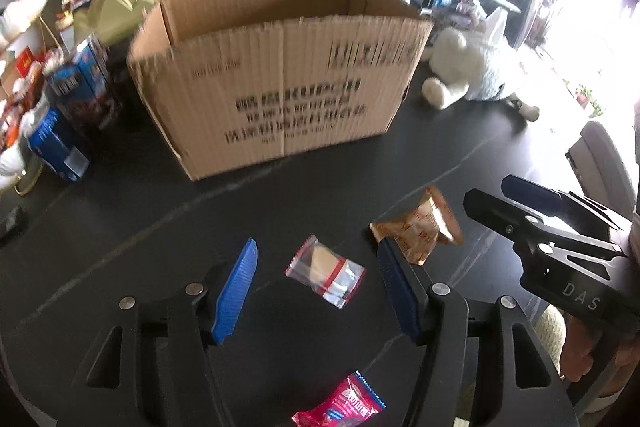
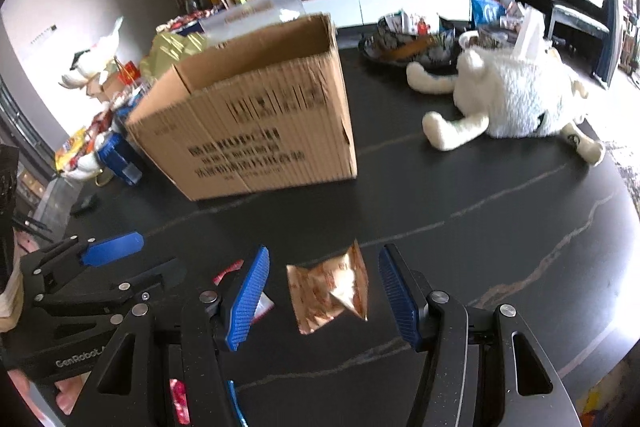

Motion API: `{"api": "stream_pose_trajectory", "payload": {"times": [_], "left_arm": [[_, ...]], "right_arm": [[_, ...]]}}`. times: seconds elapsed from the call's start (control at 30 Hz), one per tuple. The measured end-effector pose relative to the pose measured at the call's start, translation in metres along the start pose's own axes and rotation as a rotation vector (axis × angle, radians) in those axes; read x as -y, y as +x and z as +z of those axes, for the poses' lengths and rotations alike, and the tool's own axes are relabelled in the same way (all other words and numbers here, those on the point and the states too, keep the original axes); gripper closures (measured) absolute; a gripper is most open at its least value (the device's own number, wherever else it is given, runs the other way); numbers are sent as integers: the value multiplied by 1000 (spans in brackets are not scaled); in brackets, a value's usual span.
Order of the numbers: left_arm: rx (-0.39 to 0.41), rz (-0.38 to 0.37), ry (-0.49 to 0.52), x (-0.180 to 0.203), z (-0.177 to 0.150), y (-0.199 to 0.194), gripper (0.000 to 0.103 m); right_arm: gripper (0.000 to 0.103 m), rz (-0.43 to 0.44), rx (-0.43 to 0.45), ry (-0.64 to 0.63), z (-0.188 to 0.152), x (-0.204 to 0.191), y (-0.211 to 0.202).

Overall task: Organize snacks
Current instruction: 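Grasp the gold biscuit packet with the right tool while the left tool grasps the clear red-striped packet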

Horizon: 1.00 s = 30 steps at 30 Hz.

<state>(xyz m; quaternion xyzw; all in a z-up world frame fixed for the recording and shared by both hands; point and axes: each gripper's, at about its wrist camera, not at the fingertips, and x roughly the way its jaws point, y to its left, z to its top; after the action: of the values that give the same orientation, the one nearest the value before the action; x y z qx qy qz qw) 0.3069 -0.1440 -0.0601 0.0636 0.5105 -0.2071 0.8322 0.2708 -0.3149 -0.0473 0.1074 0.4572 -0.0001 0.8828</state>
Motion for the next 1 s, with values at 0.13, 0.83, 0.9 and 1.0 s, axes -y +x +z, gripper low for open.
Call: {"api": "stream_pose_trajectory", "payload": {"times": [0.13, 0.83, 0.9, 1.0], "left_arm": [[-45, -7, -8, -3, -2, 17, 41], [-190, -40, -86, -17, -7, 78, 39], [-195, -40, -92, -19, -8, 81, 39], [-208, -56, -110, -21, -10, 87, 39]], "right_arm": [[45, -12, -36, -1, -5, 3, 13], [45, 15, -168, 36, -20, 15, 65], [45, 16, -175, 42, -21, 16, 68], [45, 33, -181, 50, -21, 16, 72]]}}
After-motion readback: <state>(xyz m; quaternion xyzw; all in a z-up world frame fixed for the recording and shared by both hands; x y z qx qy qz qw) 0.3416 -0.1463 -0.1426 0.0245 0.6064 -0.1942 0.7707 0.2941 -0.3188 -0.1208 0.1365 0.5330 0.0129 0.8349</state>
